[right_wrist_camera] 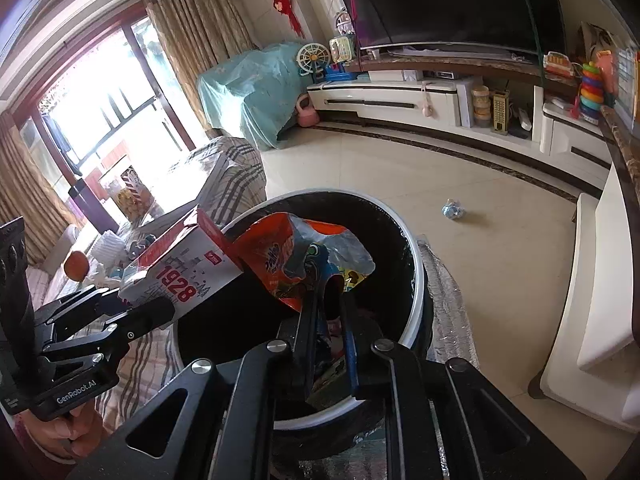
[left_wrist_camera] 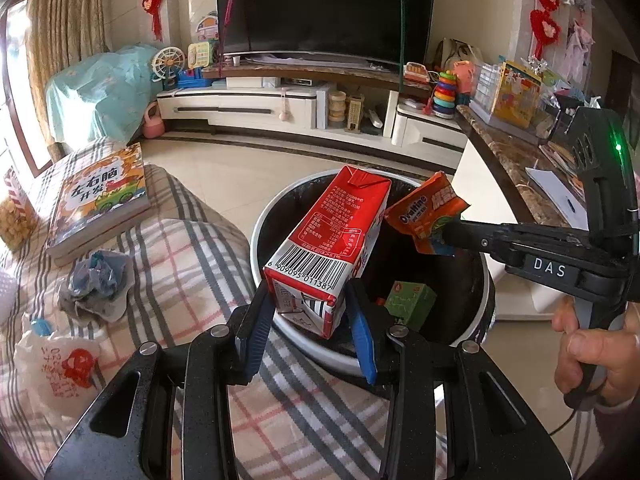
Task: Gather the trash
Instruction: 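Carry the juice box and snack bag over the white bin and open both tools, then move both open tools back over the bed toward the white plastic bags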
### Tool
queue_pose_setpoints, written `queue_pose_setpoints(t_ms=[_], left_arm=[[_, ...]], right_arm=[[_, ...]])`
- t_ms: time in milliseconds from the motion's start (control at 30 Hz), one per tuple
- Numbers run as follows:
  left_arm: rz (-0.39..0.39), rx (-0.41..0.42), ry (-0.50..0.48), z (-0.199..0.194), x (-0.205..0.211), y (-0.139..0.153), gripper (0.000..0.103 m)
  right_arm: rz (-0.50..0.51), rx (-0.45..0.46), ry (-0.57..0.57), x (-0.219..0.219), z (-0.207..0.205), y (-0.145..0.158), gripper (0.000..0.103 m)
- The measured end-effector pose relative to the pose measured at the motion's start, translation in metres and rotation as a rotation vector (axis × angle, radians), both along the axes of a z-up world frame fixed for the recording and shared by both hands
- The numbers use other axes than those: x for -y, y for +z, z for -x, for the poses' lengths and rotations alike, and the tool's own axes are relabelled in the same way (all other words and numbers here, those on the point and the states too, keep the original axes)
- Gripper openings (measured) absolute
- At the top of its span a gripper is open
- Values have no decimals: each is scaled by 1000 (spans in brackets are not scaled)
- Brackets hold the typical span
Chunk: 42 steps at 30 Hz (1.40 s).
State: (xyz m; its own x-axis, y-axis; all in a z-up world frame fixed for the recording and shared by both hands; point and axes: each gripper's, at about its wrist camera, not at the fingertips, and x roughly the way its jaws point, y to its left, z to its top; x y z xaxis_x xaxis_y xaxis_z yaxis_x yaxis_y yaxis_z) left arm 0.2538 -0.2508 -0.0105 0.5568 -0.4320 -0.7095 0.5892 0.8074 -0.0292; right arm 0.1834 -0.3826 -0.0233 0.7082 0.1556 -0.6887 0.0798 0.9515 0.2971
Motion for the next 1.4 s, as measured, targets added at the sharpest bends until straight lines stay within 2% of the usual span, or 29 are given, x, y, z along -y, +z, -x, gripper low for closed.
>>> queue_pose_setpoints(t_ms=[167, 200, 267, 333, 500, 567, 633, 733, 1033, 1400], left_arm=[[6, -11, -8, -3, 4, 0, 37], [10, -16, -10, -3, 4, 0, 38], [18, -23, -8, -3, 2, 0, 52], [23, -15, 5, -1, 0, 1, 57], [49, -28, 29, 8, -18, 0, 58], [61, -39, 51, 13, -28, -2, 59], [73, -50, 70, 19, -40, -4, 59], [83, -57, 102, 28, -59, -7, 61], [138, -92, 217, 55, -125, -15, 63], [157, -86, 355, 64, -182, -18, 69]], right_arm=[[2, -4, -1, 2, -4, 0, 16], [3, -5, 0, 2, -4, 0, 19], [2, -5, 1, 3, -4, 1, 27], [6, -2, -4, 2, -3, 2, 39], [-2, 12, -9, 0, 1, 4, 43], [-9, 25, -12, -3, 5, 6, 54], [-14, 42, -8, -7, 8, 8, 73], [-18, 74, 2, -18, 15, 12, 82], [-64, 95, 53, -55, 25, 13, 89], [-62, 99, 129, -99, 22, 15, 90]])
